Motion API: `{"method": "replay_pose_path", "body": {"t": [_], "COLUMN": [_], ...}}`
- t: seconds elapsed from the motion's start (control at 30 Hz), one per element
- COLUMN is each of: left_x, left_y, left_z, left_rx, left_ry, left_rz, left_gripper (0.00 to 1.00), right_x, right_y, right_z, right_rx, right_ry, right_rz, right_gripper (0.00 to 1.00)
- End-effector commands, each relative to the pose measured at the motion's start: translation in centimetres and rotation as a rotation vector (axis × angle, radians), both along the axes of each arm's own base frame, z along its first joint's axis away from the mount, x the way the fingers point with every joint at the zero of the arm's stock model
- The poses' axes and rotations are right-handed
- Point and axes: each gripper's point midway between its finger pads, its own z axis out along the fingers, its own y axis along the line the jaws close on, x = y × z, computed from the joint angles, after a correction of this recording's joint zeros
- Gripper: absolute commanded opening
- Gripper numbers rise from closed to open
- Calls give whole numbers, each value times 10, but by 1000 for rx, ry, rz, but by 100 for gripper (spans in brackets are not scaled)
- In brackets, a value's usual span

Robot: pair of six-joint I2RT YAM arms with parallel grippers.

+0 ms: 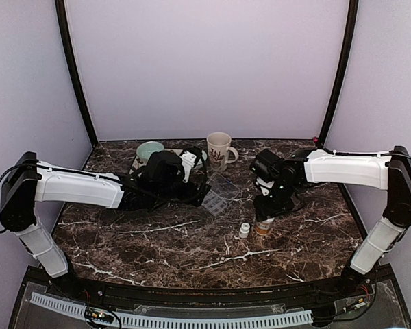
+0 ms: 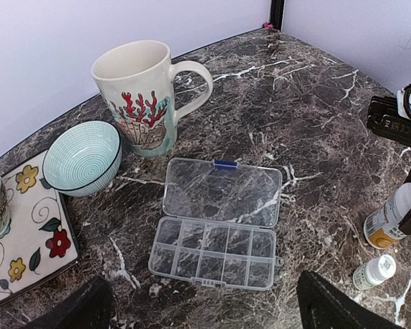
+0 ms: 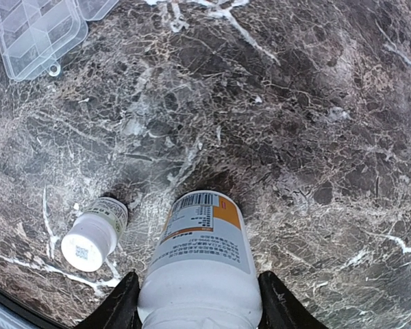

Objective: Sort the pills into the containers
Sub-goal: Pick up the pill bottle from the center of the board.

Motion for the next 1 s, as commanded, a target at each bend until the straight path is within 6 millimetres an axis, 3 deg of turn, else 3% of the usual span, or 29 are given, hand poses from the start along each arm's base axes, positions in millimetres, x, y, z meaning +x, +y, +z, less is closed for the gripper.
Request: {"method": "replay_pose_path", "body": {"t": [0.0, 0.13, 0.3, 0.63, 0.8, 0.97], "left_x": [-4, -6, -10, -17, -20, -28], "left_y": [0, -1, -6, -17, -19, -26], "left_z": [9, 8, 10, 17, 17, 27], "left_rx": [-37, -45, -86, -206, -243, -327], "left_ry": [-10, -1, 31, 131, 172, 199], "left_rz": [-2, -7, -27, -51, -44, -94], "left_gripper": [97, 97, 99, 99, 99, 95], "right_x": [0, -7, -3, 14, 17, 22], "right_y": [0, -6, -5, 2, 2, 9], "right_z": [-3, -11, 1, 57, 74, 107], "right_rx": [9, -3, 9, 91, 123, 201], "right_ry": [9, 31, 1, -138, -181, -245], "right_rz": [-6, -7, -13, -37, -41, -46], "right_gripper": [51, 35, 15, 0, 0, 0]}}
